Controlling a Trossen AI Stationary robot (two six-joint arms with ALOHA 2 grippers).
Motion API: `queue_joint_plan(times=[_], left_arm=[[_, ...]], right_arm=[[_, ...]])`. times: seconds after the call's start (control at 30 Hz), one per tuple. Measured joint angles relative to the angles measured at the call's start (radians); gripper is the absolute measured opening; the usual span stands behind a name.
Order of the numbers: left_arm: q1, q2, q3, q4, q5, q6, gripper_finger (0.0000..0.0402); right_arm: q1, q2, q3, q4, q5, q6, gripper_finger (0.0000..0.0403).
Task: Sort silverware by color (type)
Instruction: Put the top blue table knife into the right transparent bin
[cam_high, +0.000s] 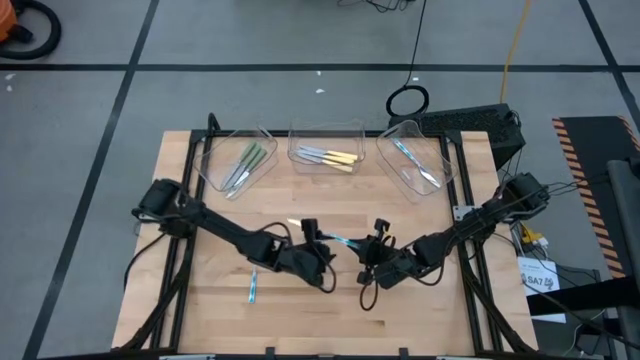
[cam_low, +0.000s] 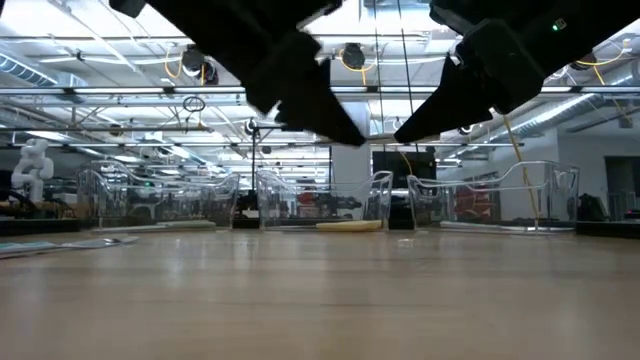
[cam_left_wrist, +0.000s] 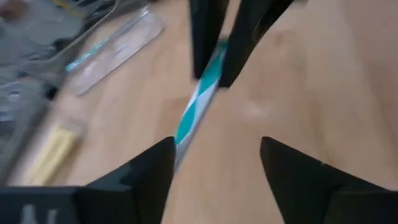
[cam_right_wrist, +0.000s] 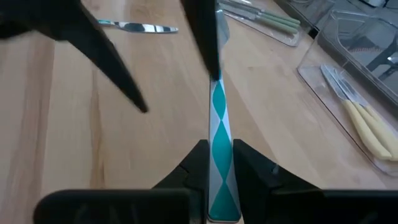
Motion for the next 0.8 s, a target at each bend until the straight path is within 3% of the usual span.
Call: queue_joint_plan(times=[0.17,0.27,0.43,0.8], left_arm=[[0.001,0.092,0.115,-0.096,-0.099,0.016,0.0295],[0.005,0.135,0.180,-0.171,-0.095,0.024,0.0303],[0.010,0.175,0.238,-0.336,-0.104,0.005,0.0285],[0.017,0.176,0.243,-0.349,-0.096,0.008,0.0240]], right_arm=[[0.000,0.004,0.000,-0.008,-0.010,0.004,0.0042],[0.000,0.005,0.000,-0.008,-0.037,0.004,0.0042],[0.003,0.005,0.000,-0.024,-0.056,0.052,0.0042],[0.009,0.005,0.001,-0.050,-0.055,0.136,0.0048]])
